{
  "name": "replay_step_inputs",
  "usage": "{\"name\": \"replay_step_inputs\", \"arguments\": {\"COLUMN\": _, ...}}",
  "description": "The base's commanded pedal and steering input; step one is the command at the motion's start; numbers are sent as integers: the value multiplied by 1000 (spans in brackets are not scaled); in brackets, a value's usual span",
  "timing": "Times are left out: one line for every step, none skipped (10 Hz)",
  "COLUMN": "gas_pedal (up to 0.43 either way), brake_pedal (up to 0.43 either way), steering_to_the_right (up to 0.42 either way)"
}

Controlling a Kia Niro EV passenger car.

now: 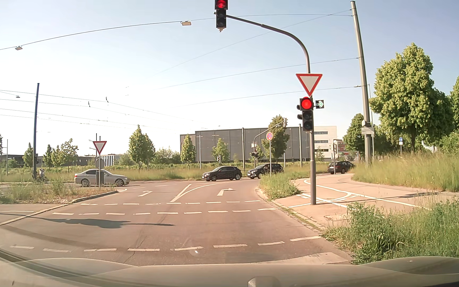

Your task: Follow the waypoints while adhering to traffic rules and regulations

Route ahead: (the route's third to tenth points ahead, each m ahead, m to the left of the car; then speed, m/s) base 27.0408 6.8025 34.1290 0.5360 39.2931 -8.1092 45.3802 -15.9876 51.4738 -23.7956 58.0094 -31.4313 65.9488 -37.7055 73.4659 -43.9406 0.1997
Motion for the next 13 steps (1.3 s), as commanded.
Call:
{"name": "replay_step_inputs", "arguments": {"gas_pedal": 268, "brake_pedal": 0, "steering_to_the_right": -72}}
{"name": "replay_step_inputs", "arguments": {"gas_pedal": 287, "brake_pedal": 0, "steering_to_the_right": -91}}
{"name": "replay_step_inputs", "arguments": {"gas_pedal": 319, "brake_pedal": 0, "steering_to_the_right": -101}}
{"name": "replay_step_inputs", "arguments": {"gas_pedal": 287, "brake_pedal": 0, "steering_to_the_right": -99}}
{"name": "replay_step_inputs", "arguments": {"gas_pedal": 0, "brake_pedal": 0, "steering_to_the_right": -97}}
{"name": "replay_step_inputs", "arguments": {"gas_pedal": 0, "brake_pedal": 0, "steering_to_the_right": -97}}
{"name": "replay_step_inputs", "arguments": {"gas_pedal": 0, "brake_pedal": 0, "steering_to_the_right": -97}}
{"name": "replay_step_inputs", "arguments": {"gas_pedal": 0, "brake_pedal": 0, "steering_to_the_right": -96}}
{"name": "replay_step_inputs", "arguments": {"gas_pedal": 0, "brake_pedal": 0, "steering_to_the_right": -96}}
{"name": "replay_step_inputs", "arguments": {"gas_pedal": 0, "brake_pedal": 0, "steering_to_the_right": -96}}
{"name": "replay_step_inputs", "arguments": {"gas_pedal": 0, "brake_pedal": 0, "steering_to_the_right": -96}}
{"name": "replay_step_inputs", "arguments": {"gas_pedal": 0, "brake_pedal": 0, "steering_to_the_right": -95}}
{"name": "replay_step_inputs", "arguments": {"gas_pedal": 0, "brake_pedal": 0, "steering_to_the_right": -94}}
